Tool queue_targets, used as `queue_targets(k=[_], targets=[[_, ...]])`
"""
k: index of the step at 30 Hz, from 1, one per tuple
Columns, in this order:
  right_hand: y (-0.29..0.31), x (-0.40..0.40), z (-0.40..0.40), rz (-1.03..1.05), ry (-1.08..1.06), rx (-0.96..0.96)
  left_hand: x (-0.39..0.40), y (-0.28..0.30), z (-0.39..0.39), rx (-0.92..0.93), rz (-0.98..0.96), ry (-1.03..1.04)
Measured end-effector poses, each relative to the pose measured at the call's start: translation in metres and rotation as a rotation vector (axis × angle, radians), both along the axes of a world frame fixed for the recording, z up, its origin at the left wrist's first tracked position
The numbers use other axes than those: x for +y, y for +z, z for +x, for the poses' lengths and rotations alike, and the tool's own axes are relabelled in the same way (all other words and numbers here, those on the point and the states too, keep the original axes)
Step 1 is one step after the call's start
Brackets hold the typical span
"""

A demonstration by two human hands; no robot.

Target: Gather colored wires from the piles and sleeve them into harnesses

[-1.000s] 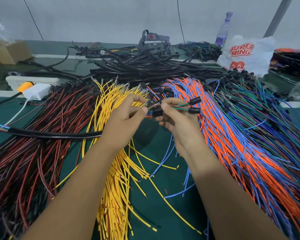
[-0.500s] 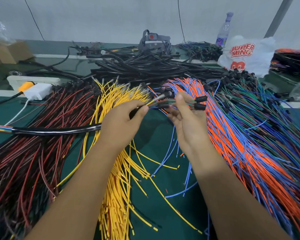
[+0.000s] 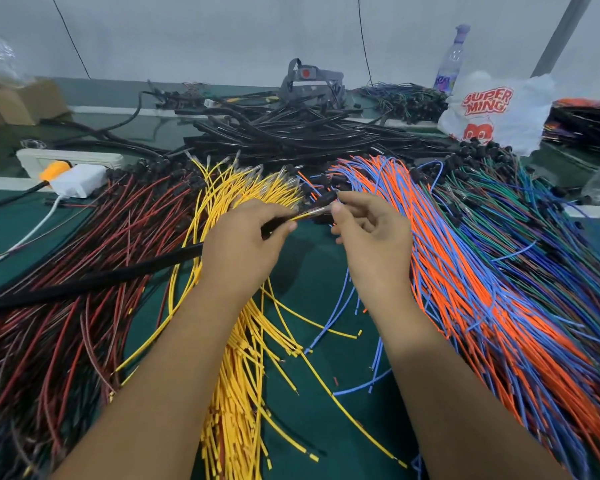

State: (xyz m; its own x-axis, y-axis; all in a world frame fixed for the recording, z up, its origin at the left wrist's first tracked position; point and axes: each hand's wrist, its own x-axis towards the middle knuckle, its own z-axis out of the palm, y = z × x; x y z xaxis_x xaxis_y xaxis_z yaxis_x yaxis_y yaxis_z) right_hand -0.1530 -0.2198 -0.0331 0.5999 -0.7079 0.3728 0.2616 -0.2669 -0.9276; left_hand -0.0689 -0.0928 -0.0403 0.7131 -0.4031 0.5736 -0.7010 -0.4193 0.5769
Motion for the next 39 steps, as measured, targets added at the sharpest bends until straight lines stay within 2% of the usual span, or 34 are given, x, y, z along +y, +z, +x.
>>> queue_targets(k=[9,14,22,28,33,39], targets=[[0.001,0.000,0.002,0.199,0.072,-0.146,-0.001,0.001,-0.002,0.018,0.032,0.000],[-0.002,-0.002,0.004,0.133,0.069,-0.141,-0.001,0.000,-0.001,0.023,0.067,0.011],[-0.012,0.010,0.008,-0.142,0.076,-0.019,-0.002,-0.003,-0.001,-0.020,0.165,-0.027],[-0.006,0.000,0.005,-0.019,-0.062,-0.096,0.003,0.000,-0.001,-0.050,0.263,-0.031],[-0.002,-0.011,0.001,-0.062,-0.028,0.045,0.006,0.002,-0.003,-0.094,0.290,-0.055],[-0.001,-0.013,0.001,-0.074,-0.048,0.103,0.005,0.000,-0.001,-0.154,0.268,-0.076]])
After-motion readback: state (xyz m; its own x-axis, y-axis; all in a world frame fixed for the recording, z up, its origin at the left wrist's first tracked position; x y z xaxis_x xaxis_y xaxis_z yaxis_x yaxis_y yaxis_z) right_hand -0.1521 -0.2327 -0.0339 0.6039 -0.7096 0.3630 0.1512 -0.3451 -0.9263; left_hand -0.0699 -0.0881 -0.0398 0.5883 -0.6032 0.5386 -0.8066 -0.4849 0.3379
